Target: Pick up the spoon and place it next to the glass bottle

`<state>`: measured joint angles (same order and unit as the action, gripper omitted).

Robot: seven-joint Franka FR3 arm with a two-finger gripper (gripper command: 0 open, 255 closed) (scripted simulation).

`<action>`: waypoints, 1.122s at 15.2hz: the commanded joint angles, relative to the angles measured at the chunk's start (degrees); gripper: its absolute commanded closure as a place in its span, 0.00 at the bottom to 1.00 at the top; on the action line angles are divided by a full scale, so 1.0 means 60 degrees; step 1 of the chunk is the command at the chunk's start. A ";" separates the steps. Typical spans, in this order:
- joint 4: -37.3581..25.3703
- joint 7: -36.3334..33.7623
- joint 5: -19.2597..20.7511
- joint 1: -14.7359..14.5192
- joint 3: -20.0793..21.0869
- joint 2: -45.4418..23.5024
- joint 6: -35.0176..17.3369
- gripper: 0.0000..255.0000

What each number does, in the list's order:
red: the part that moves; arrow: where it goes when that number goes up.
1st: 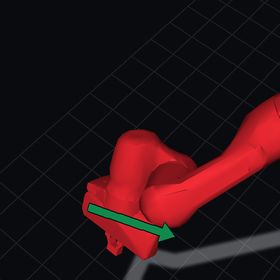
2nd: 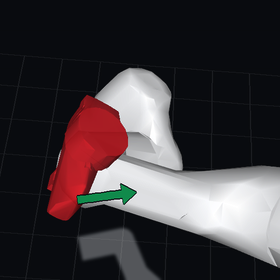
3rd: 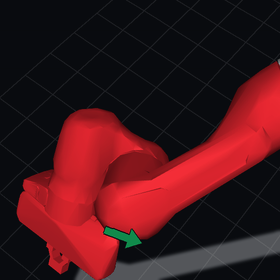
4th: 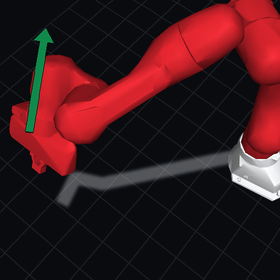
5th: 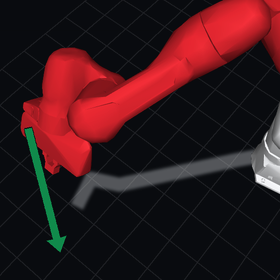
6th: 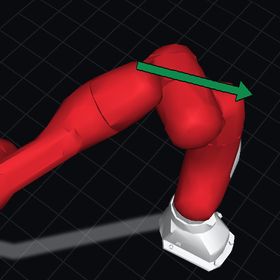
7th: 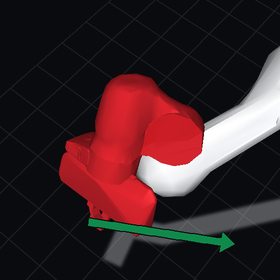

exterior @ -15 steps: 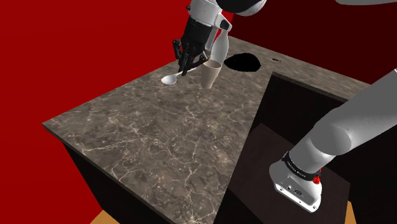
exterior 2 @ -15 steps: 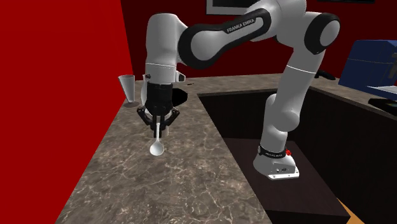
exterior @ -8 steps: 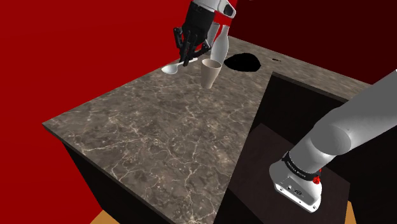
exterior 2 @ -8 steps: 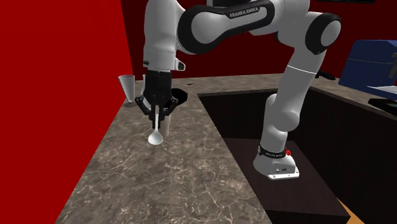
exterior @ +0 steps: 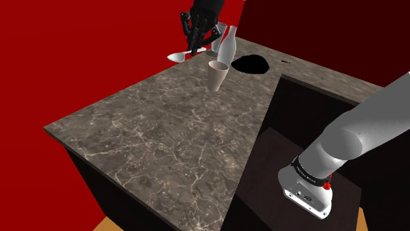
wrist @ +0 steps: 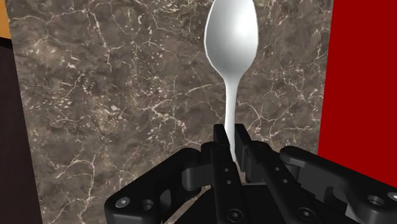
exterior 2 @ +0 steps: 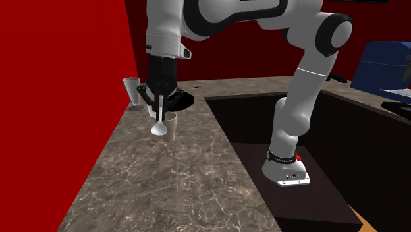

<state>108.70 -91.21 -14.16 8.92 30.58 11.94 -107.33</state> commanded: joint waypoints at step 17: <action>-0.1681 0.0910 0.0081 0.0505 -0.0833 -0.0090 0.1823 1.00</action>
<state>98.63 -87.18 -13.72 11.45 26.39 11.59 -96.53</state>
